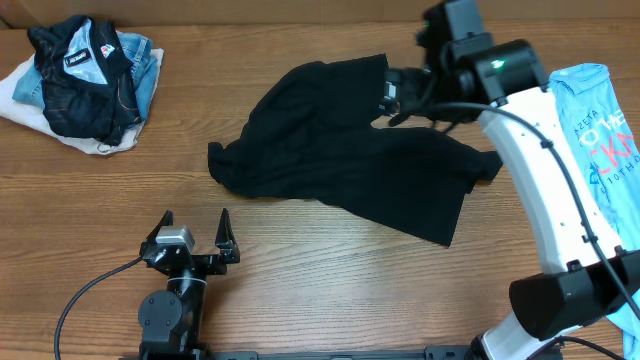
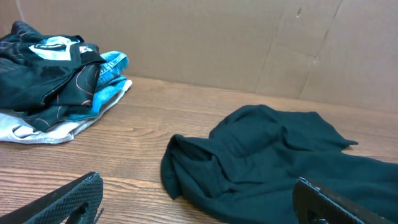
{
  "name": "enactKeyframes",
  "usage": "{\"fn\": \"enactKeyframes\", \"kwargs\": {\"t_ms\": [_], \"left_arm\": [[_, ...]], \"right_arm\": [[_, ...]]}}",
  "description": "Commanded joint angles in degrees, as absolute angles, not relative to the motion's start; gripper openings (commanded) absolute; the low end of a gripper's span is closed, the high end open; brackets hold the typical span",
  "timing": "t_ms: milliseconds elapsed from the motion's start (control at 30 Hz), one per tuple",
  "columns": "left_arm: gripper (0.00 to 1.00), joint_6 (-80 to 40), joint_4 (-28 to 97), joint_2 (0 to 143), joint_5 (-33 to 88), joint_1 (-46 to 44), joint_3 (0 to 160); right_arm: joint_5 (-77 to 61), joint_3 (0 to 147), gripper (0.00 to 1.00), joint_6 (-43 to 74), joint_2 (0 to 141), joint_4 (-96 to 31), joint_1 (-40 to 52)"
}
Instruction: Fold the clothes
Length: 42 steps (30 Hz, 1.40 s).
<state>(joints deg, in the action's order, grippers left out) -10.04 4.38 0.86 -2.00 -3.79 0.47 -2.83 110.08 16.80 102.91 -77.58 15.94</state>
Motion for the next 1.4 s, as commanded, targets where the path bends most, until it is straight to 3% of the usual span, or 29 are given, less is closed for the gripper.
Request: {"fn": "enactKeyframes", "kwargs": {"t_ms": [0, 133, 433, 567, 867, 1367], "left_arm": [[1.0, -8.8, 4.3, 0.3, -2.3, -4.1, 0.3], [1.0, -8.8, 4.3, 0.3, -2.3, -4.1, 0.3], [1.0, -8.8, 4.3, 0.3, -2.3, -4.1, 0.3], [1.0, -8.8, 4.3, 0.3, -2.3, -4.1, 0.3], [1.0, -8.8, 4.3, 0.3, -2.3, -4.1, 0.3], [1.0, -8.8, 4.3, 0.3, -2.3, -4.1, 0.3]], "right_arm": [[-3.9, 107.9, 0.96, 21.1, 102.3, -81.4, 12.5], [-4.0, 102.1, 0.99, 31.8, 102.3, -82.0, 8.4], [-4.4, 87.0, 1.0, 38.8, 102.3, -73.9, 7.2], [-4.4, 80.7, 0.85, 43.8, 102.3, -67.9, 6.7], [1.5, 71.1, 0.97, 53.5, 102.9, -56.1, 6.3], [1.9, 70.5, 0.98, 53.8, 103.0, -51.7, 1.6]]}}
